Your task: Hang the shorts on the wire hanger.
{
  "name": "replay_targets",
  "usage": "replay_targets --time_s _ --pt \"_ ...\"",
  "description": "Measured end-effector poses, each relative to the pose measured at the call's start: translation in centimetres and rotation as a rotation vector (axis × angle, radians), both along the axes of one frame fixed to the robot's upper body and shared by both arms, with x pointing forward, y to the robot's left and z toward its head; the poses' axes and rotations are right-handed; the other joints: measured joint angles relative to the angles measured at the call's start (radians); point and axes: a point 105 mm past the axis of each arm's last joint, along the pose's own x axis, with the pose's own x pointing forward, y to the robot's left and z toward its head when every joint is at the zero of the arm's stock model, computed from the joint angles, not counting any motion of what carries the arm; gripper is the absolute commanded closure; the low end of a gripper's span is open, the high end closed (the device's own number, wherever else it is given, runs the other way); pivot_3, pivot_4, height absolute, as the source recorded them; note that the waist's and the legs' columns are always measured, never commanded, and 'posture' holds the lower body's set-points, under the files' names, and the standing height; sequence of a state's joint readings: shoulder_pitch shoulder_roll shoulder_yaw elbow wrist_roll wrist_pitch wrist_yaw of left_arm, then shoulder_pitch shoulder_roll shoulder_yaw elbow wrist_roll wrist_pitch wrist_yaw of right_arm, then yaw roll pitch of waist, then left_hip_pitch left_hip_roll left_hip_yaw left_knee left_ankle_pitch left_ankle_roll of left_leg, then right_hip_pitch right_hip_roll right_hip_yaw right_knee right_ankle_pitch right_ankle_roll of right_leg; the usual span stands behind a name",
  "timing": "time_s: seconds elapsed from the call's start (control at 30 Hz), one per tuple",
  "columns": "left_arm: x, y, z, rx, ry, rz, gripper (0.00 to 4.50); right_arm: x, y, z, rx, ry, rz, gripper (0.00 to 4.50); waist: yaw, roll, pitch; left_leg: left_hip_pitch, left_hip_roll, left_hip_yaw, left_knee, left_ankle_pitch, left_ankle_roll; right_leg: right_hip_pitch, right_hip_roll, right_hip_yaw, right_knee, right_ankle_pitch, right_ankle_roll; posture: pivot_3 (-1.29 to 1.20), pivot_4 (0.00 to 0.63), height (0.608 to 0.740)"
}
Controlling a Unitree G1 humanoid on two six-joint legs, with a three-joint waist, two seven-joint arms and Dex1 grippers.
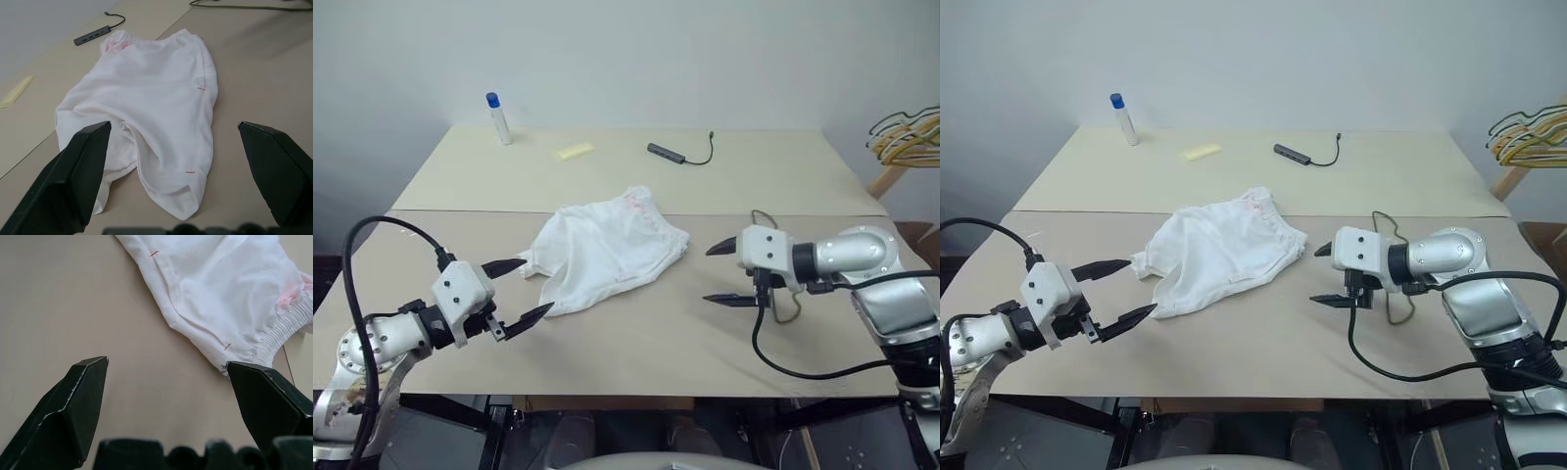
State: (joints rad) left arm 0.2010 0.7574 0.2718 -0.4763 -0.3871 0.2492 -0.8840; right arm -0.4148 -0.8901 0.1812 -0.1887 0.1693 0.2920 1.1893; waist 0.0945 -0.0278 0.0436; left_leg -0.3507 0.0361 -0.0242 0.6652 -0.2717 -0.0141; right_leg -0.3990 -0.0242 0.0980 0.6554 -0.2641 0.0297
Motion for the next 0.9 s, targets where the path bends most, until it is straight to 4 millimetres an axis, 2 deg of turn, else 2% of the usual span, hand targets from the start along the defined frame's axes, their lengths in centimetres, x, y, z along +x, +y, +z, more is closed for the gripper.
replay_targets --time_s 0.37,0.6,0.9 --pt "0.5 0.4 -0.3 0.04 -0.016 0.051 0.0 0.1 0.0 0.0 0.002 -0.01 -0.007 0.02 0.001 0.0 0.0 0.0 0.0 0.0 0.0 0.0 0.0 0.0 0.0 0.0 0.0 0.0 0.0 0.2 0.0 0.74" --pt "0.4 1.0 -2.7 0.154 0.058 0.038 0.0 -0.4 -0.1 -0.7 0.001 0.008 -0.014 0.02 -0.002 0.0 0.0 -0.001 0.0 0.0 0.0 0.0 0.0 -0.002 0.0 0.0 0.0 0.0 0.0 0.16 0.0 0.74" --pt "0.2 0.4 -3.9 0.166 0.088 -0.027 0.0 -1.5 0.3 -1.1 -0.001 0.004 -0.018 0.02 -0.016 0.0 0.0 -0.002 0.0 0.0 0.001 0.0 0.0 -0.002 0.0 0.0 0.0 0.0 0.001 0.11 0.0 0.74"
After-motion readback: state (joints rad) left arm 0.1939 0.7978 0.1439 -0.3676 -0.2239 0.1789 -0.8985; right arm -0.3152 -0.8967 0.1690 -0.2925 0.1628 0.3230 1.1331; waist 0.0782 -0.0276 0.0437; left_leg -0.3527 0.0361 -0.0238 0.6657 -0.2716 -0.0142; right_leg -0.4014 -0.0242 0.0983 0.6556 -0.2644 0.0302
